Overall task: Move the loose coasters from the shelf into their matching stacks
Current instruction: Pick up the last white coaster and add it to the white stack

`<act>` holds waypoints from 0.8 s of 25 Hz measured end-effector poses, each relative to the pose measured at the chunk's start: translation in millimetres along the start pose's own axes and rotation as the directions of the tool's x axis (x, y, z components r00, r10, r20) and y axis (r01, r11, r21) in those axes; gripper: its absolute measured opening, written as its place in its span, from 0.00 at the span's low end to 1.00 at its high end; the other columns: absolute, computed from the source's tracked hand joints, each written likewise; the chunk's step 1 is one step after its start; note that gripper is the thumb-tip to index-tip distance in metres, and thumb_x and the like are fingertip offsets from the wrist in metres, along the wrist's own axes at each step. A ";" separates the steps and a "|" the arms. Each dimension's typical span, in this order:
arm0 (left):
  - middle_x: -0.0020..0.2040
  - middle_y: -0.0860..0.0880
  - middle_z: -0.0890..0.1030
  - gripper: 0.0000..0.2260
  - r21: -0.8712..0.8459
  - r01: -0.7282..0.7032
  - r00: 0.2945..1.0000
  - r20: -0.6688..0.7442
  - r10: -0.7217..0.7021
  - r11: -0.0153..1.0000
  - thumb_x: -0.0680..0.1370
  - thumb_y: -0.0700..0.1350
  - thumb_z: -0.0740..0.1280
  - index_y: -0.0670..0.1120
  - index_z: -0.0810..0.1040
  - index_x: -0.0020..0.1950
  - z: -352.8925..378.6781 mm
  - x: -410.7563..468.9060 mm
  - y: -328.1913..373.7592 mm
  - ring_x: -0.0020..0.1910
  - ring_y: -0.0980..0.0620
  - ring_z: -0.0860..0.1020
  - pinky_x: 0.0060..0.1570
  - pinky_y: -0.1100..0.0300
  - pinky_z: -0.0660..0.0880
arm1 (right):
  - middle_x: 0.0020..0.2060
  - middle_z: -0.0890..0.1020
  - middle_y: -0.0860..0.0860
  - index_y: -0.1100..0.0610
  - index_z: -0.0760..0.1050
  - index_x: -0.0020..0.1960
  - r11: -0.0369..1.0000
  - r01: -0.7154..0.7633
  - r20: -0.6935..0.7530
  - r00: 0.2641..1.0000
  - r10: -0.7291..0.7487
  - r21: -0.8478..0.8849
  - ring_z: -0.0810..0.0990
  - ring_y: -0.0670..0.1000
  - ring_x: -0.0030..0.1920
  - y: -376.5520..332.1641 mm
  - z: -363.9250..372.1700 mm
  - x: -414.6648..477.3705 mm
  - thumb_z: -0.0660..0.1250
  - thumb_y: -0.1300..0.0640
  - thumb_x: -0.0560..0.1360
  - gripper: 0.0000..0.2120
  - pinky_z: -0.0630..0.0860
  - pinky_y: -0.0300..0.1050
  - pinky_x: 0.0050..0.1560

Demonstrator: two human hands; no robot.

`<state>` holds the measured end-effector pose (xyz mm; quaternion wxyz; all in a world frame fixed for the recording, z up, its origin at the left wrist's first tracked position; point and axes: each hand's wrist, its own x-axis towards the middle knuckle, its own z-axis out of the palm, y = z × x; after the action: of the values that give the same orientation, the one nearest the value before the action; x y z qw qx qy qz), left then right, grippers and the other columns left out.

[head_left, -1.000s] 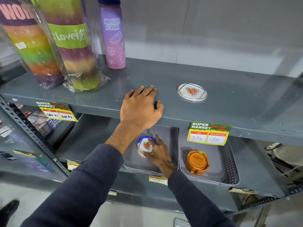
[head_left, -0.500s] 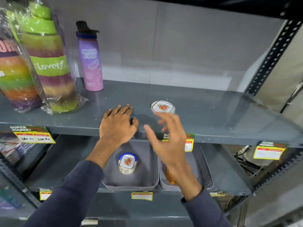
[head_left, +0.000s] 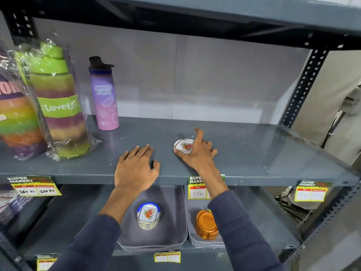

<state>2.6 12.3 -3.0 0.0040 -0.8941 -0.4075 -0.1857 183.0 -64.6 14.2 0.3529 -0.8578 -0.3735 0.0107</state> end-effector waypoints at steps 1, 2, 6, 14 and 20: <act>0.78 0.55 0.65 0.25 -0.006 0.000 1.000 0.001 0.000 1.000 0.78 0.55 0.54 0.52 0.66 0.76 -0.6 -0.3 0.3 0.77 0.52 0.62 0.76 0.51 0.57 | 0.67 0.78 0.55 0.47 0.53 0.77 0.999 0.015 -0.010 1.000 -0.015 0.034 0.70 0.61 0.70 -0.2 -1.5 -1.1 0.77 0.37 0.67 0.49 0.62 0.59 0.66; 0.78 0.55 0.65 0.25 -0.010 0.001 1.000 0.002 -0.001 1.000 0.79 0.54 0.54 0.52 0.66 0.76 -1.2 -0.7 0.4 0.77 0.52 0.62 0.76 0.51 0.57 | 0.66 0.78 0.54 0.47 0.53 0.76 0.997 0.040 -0.028 0.999 -0.038 0.073 0.71 0.60 0.70 -1.3 -3.6 -3.3 0.78 0.37 0.66 0.49 0.63 0.59 0.66; 0.78 0.56 0.64 0.25 -0.011 0.002 1.000 0.008 -0.002 1.000 0.79 0.55 0.54 0.53 0.65 0.76 -3.7 -2.6 1.5 0.78 0.53 0.61 0.76 0.53 0.56 | 0.62 0.79 0.49 0.43 0.55 0.73 0.953 0.204 -0.194 0.968 -0.162 0.224 0.74 0.56 0.66 -15.5 -27.1 -21.2 0.81 0.37 0.61 0.51 0.66 0.56 0.65; 0.77 0.56 0.66 0.29 0.009 -0.002 1.000 -0.006 0.002 1.000 0.75 0.57 0.48 0.53 0.67 0.75 -10.5 -3.8 4.6 0.77 0.53 0.63 0.75 0.53 0.58 | 0.66 0.67 0.36 0.51 0.62 0.71 0.755 0.655 -0.696 0.557 -0.453 0.033 0.74 0.56 0.64 -63.0 -115.7 -97.0 0.81 0.37 0.61 0.47 0.74 0.55 0.62; 0.77 0.56 0.67 0.26 0.017 0.001 1.000 0.028 -0.001 1.000 0.78 0.56 0.52 0.53 0.66 0.75 -9.1 -2.8 4.6 0.77 0.52 0.63 0.75 0.52 0.58 | 0.69 0.70 0.45 0.50 0.61 0.68 0.703 0.711 -0.739 0.471 -0.481 -0.004 0.78 0.62 0.62 -76.0 -141.8 -128.4 0.85 0.42 0.61 0.46 0.74 0.62 0.58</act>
<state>1.2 5.7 5.2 0.0059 -0.8964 -0.4094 -0.1699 82.2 -196.7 135.8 0.5733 -0.5415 -0.4845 -0.3786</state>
